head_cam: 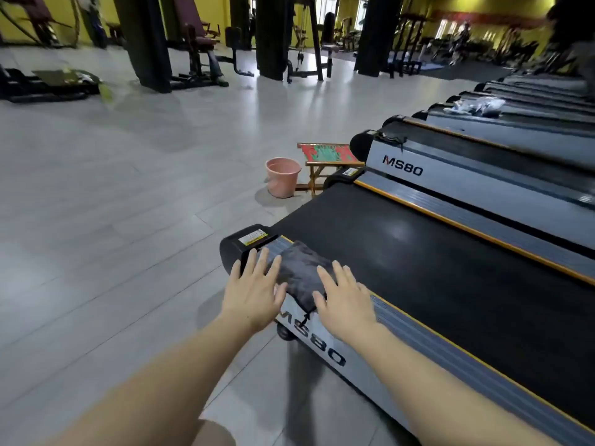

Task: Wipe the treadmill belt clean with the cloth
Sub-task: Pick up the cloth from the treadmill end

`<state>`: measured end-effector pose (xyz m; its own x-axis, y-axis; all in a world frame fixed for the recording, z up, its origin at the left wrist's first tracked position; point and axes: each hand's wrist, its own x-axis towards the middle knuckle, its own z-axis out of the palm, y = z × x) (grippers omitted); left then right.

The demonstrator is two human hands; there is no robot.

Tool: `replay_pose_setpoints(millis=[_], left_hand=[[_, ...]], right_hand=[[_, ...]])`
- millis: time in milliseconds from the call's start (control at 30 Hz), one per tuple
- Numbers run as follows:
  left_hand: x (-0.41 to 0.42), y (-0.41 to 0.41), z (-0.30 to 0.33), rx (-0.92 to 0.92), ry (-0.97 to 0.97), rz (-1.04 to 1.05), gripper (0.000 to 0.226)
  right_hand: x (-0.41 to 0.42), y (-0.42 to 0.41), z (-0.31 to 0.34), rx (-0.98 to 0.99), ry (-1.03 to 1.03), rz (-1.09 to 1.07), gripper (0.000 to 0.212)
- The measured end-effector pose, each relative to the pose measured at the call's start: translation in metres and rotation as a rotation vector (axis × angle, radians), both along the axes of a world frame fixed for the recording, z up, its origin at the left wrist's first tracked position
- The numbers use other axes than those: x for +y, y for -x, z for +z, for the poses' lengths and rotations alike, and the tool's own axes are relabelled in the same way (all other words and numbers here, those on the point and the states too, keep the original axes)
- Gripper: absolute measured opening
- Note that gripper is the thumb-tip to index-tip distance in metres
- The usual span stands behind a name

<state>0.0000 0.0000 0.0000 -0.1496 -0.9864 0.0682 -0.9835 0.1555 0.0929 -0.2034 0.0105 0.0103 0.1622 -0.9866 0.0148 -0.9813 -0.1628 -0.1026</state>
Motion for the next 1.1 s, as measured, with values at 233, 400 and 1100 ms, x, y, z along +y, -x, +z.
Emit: replay_pose_setpoints(millis=[233, 400, 1100], left_hand=[[-0.079, -0.001, -0.087, -0.097, -0.037, 0.024, 0.066], [-0.098, 0.008, -0.122, -0.141, -0.068, 0.005, 0.07], [0.035, 0.162, 0.01, -0.157, -0.256, -0.459, 0.073]], right_hand=[[-0.105, 0.003, -0.089, 0.067, -0.019, 0.085, 0.066], [-0.143, 0.007, -0.127, 0.062, -0.045, 0.161, 0.068], [0.127, 0.207, -0.02, -0.05, 0.068, -0.572, 0.018]])
